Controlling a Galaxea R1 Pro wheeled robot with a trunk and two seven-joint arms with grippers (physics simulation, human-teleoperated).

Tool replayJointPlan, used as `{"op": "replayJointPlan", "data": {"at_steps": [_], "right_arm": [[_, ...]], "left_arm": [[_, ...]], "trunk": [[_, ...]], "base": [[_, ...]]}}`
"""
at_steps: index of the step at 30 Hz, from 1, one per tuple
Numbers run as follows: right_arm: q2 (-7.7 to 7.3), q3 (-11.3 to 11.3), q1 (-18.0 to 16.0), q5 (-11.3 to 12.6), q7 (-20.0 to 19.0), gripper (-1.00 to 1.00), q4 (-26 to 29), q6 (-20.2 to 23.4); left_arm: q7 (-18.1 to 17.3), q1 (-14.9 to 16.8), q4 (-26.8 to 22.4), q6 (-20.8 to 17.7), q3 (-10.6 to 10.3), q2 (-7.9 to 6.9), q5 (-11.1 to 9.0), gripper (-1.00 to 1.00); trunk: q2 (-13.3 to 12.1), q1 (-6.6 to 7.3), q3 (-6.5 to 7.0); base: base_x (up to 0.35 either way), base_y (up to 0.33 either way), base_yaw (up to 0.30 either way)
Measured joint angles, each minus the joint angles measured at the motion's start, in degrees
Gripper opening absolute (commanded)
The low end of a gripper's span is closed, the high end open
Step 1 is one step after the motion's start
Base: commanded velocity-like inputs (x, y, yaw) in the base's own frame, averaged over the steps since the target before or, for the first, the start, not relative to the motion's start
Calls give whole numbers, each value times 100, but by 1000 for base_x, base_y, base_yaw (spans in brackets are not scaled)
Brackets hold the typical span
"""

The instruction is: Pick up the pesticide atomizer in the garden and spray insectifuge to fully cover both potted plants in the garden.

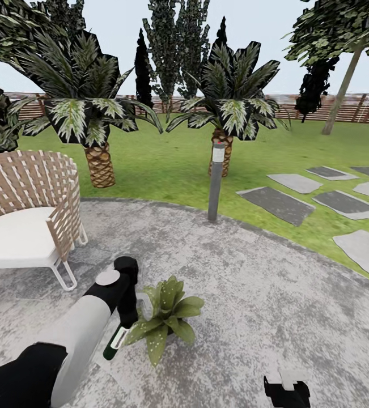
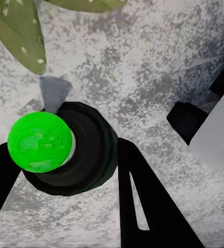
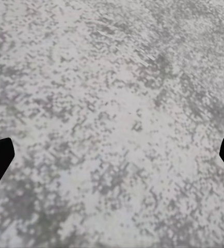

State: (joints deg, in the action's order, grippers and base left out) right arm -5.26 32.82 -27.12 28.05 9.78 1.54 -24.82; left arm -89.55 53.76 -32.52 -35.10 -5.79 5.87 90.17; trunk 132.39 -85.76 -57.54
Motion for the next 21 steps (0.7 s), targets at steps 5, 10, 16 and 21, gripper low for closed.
{"op": "replayJointPlan", "data": {"at_steps": [5, 10, 16, 21], "right_arm": [[0, 0, -2, 6, 0, 100, 7, 0], [-1, 0, 1, 0, 1, 100, 9, 0], [0, -1, 1, 1, 0, 100, 8, 0], [0, 2, -1, 0, 0, 100, 8, 0]], "left_arm": [[0, -230, 34, 2, 60, -115, -8, -100], [1, -619, 25, 7, 71, -131, -10, -100], [0, -722, 6, -9, 90, -139, -68, -100], [3, -716, -17, -341, 76, 44, -79, -100]], "trunk": [[0, 0, 0], [0, 0, 0], [0, 0, 0], [0, 0, 1]], "base": [[0, 0, 0], [0, 0, -108], [0, 0, -71], [0, 0, -3]]}}
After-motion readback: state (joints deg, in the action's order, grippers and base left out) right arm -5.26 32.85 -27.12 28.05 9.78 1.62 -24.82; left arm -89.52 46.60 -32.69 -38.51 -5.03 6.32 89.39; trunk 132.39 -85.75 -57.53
